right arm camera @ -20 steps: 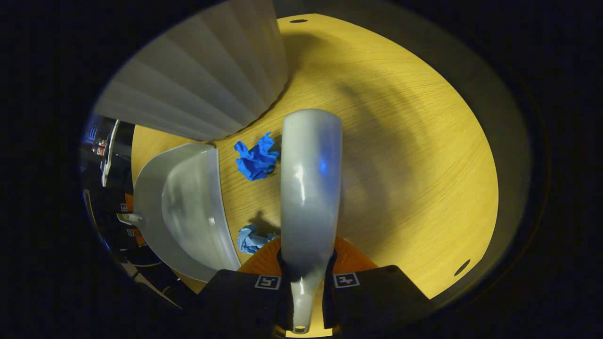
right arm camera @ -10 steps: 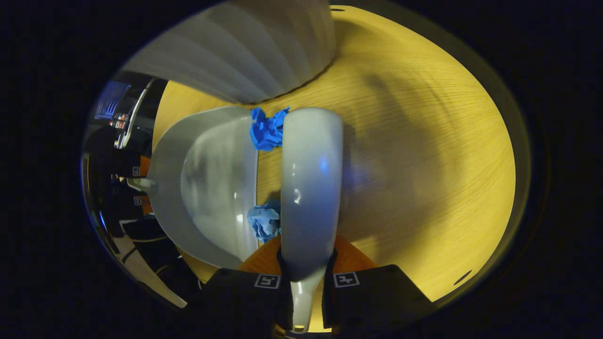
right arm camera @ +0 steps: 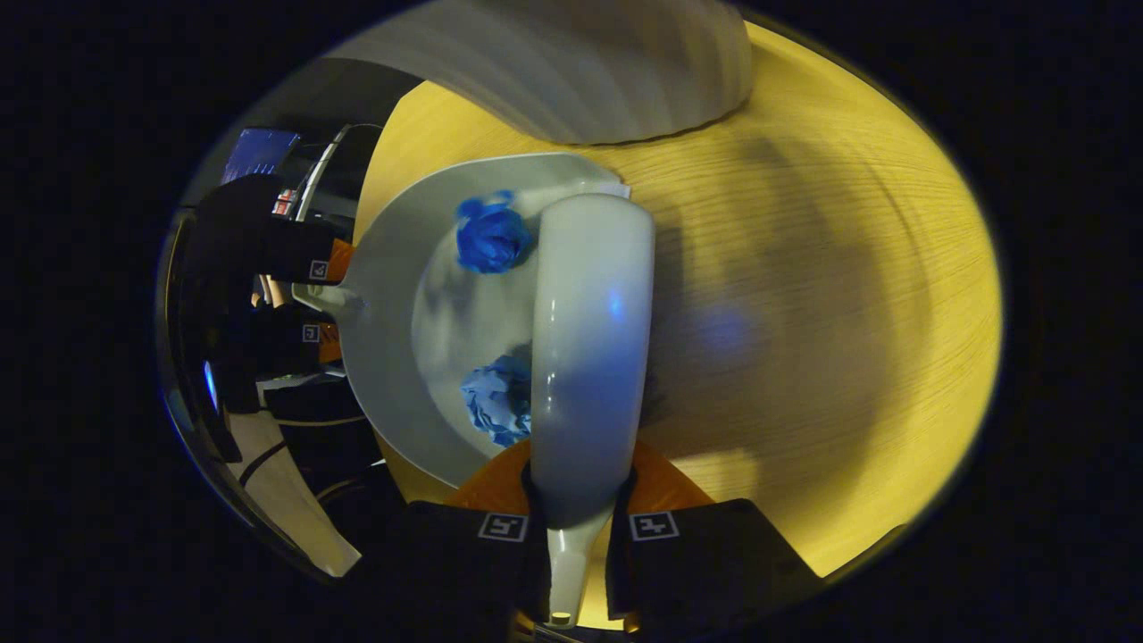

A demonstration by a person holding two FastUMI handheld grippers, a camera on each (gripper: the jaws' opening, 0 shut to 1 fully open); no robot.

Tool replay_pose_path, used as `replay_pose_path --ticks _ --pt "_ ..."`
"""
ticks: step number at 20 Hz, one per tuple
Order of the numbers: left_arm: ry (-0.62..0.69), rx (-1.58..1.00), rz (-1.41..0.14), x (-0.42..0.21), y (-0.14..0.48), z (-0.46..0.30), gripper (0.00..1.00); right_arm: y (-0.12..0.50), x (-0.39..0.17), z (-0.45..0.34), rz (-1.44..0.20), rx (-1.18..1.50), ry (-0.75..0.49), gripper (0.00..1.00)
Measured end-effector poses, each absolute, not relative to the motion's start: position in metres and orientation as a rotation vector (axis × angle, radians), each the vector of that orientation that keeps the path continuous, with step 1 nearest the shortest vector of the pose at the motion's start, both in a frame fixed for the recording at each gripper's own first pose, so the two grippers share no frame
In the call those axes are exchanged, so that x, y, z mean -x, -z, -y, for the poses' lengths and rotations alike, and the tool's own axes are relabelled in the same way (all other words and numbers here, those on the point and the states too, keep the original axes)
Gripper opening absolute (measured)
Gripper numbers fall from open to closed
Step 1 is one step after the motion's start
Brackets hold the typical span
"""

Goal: Pick up the small broom and dustpan from the desktop, sweep the trash into the dustpan with the broom, and then empty the trash into the garbage bin.

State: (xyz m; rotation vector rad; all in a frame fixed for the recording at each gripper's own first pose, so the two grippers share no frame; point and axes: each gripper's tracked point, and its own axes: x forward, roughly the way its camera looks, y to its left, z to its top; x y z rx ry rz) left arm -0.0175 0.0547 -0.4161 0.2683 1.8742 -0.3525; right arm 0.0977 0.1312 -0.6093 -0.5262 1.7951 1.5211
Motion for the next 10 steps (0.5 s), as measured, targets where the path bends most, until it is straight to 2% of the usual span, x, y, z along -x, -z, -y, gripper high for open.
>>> replay_pose_path --ticks 4,8,9,10 --pt "0.357 -0.261 -1.836 0.014 0.418 -0.053 0.26 0.605 -0.095 -0.132 -1.796 0.454 -1.536 0.26" --pt "0.349 -0.271 -1.765 0.011 0.421 -0.052 0.26 0.603 -0.099 -0.154 -1.679 0.255 -1.458 0.27" --pt "0.346 -0.272 -1.746 0.009 0.422 -0.051 0.26 0.599 -0.102 -0.157 -1.638 0.204 -1.429 0.22" --pt "0.344 -0.270 -1.726 0.008 0.421 -0.049 0.27 0.595 -0.105 -0.160 -1.600 0.166 -1.401 0.26"
